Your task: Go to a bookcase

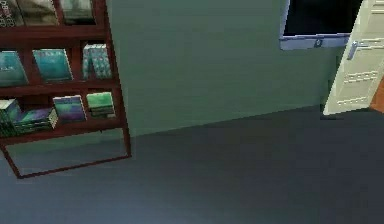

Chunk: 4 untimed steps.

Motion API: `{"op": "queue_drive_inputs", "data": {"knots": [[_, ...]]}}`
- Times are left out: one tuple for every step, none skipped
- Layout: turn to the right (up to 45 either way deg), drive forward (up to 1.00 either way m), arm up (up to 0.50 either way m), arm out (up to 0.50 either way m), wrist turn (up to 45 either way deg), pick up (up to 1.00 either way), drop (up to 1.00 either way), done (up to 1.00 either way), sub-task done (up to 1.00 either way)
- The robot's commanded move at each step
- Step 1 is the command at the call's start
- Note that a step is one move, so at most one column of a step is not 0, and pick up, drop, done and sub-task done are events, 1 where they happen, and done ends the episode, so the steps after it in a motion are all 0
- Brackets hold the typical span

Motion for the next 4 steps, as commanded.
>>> {"op": "queue_drive_inputs", "data": {"knots": [[-3.0,0.00,0.00,0.00,0.0,0.00,0.00,0.00,0.00],[0.0,1.00,0.00,0.00,0.0,0.00,0.00,0.00,0.00],[-15.0,0.00,0.00,0.00,0.0,0.00,0.00,0.00,0.00],[0.0,0.10,0.00,0.00,0.0,0.00,0.00,0.00,0.00]]}}
